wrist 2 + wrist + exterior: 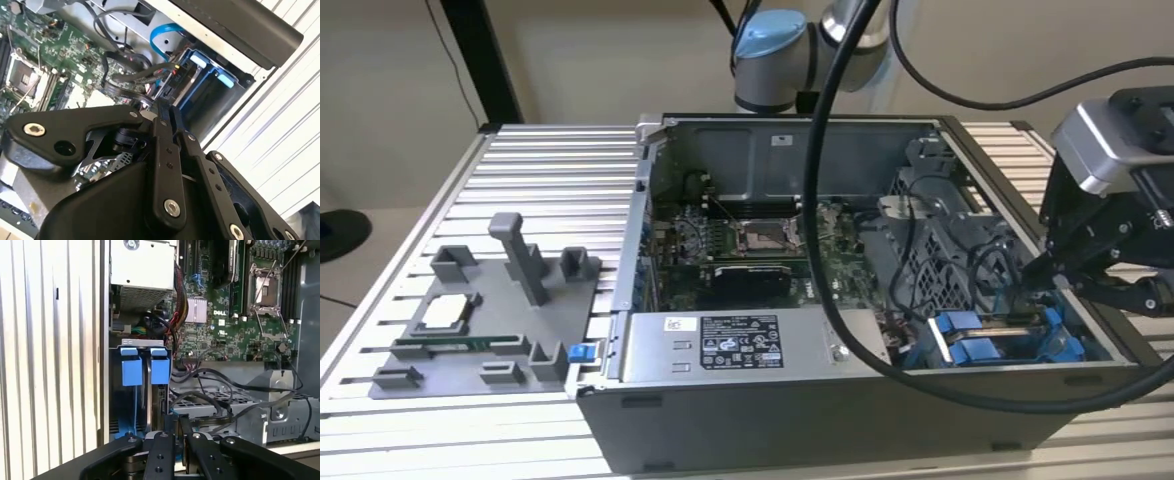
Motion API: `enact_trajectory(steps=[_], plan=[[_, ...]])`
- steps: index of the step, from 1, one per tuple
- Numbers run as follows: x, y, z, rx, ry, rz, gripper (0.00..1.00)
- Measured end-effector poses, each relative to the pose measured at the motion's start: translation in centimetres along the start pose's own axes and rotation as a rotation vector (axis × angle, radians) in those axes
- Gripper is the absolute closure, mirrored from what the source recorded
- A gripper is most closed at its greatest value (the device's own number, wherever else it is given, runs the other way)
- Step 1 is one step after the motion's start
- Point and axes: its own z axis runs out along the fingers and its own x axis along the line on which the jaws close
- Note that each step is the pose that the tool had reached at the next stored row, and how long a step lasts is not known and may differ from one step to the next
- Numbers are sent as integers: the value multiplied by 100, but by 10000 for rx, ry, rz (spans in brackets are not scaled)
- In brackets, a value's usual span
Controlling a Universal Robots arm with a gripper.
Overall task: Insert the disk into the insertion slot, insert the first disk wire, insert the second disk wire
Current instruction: 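Insert the second disk wire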
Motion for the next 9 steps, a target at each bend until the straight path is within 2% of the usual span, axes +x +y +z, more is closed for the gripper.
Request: enact_trajectory(steps=[6, 9], plan=[[22, 47, 103, 4, 142, 9, 100], [29, 67, 136, 5, 178, 10, 100]])
